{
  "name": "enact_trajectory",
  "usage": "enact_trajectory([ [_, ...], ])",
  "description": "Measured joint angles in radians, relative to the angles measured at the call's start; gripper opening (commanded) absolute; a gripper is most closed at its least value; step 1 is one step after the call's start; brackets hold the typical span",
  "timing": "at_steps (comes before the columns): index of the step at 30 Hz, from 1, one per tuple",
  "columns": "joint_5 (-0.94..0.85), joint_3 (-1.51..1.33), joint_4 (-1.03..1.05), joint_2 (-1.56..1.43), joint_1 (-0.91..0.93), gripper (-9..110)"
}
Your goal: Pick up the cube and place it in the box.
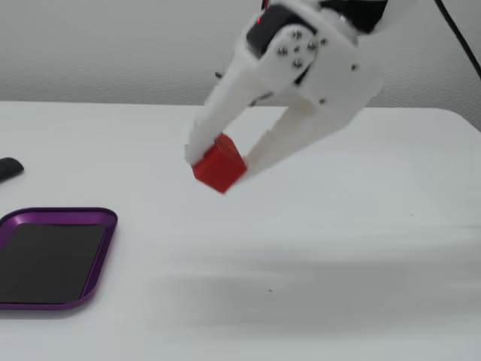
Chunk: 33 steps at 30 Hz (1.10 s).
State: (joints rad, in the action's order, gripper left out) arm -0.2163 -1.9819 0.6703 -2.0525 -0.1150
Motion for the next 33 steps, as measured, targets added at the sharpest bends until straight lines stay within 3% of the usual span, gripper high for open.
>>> enact_trajectory([
  [7, -0.236, -0.138, -0.37, -0.092, 0.021, 0],
  [13, -0.351, -0.199, -0.672, 0.097, 0.077, 0],
  [22, -0.364, 0.02, -0.716, 0.517, 0.101, 0],
  [33, -0.364, 0.164, -0.719, 0.655, 0.103, 0],
])
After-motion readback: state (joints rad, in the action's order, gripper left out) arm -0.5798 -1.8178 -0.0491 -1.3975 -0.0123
